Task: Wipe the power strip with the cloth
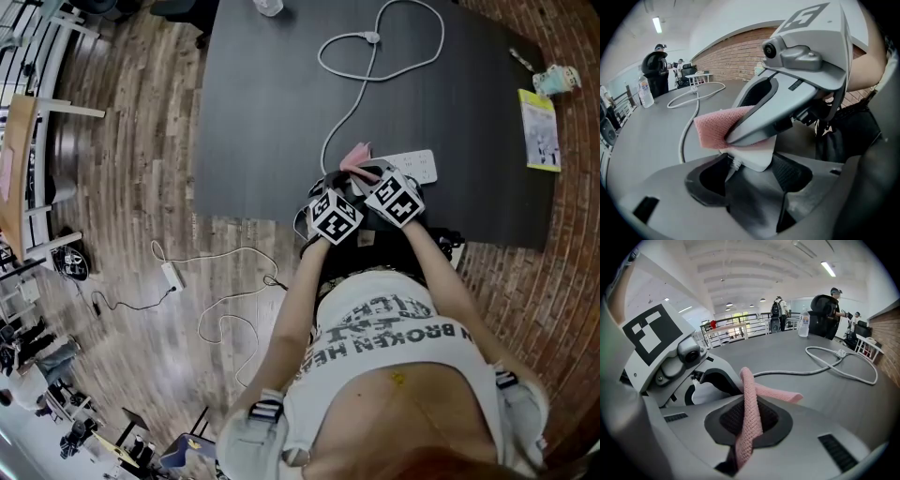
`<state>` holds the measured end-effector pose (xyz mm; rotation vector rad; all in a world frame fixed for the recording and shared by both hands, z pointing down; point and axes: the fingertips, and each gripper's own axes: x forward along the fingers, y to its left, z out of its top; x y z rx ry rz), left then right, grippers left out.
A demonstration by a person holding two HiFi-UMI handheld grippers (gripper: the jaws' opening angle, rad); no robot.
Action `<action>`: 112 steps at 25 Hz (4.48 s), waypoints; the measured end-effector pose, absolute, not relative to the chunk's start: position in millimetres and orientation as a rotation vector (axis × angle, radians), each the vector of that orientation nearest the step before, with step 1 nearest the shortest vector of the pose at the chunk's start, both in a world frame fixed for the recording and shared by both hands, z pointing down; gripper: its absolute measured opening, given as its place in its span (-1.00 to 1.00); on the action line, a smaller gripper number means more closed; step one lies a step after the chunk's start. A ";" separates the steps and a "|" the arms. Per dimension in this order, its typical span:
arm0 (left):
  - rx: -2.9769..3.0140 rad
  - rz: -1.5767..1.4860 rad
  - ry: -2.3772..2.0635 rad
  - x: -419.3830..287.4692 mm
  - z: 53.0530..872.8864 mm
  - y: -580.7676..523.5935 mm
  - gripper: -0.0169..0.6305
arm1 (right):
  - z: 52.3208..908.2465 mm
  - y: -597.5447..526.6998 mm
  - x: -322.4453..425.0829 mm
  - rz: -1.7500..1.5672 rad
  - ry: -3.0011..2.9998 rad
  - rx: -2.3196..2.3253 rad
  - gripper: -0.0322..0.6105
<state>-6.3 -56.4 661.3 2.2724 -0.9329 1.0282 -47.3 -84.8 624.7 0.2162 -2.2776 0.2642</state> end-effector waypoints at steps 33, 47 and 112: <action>2.266 1.042 -0.923 -6.6 662.5 -56.5 -0.09 | 625.5 -125.6 22.6 0.296 -2.228 0.447 -0.85; 2.264 1.052 -0.922 -7.8 663.1 -56.0 -0.09 | 625.5 -140.8 57.3 0.304 -2.186 0.545 -0.85; 2.261 1.101 -0.933 -6.8 667.1 -55.2 -0.09 | 591.7 -97.5 36.6 0.249 -2.349 0.325 -0.85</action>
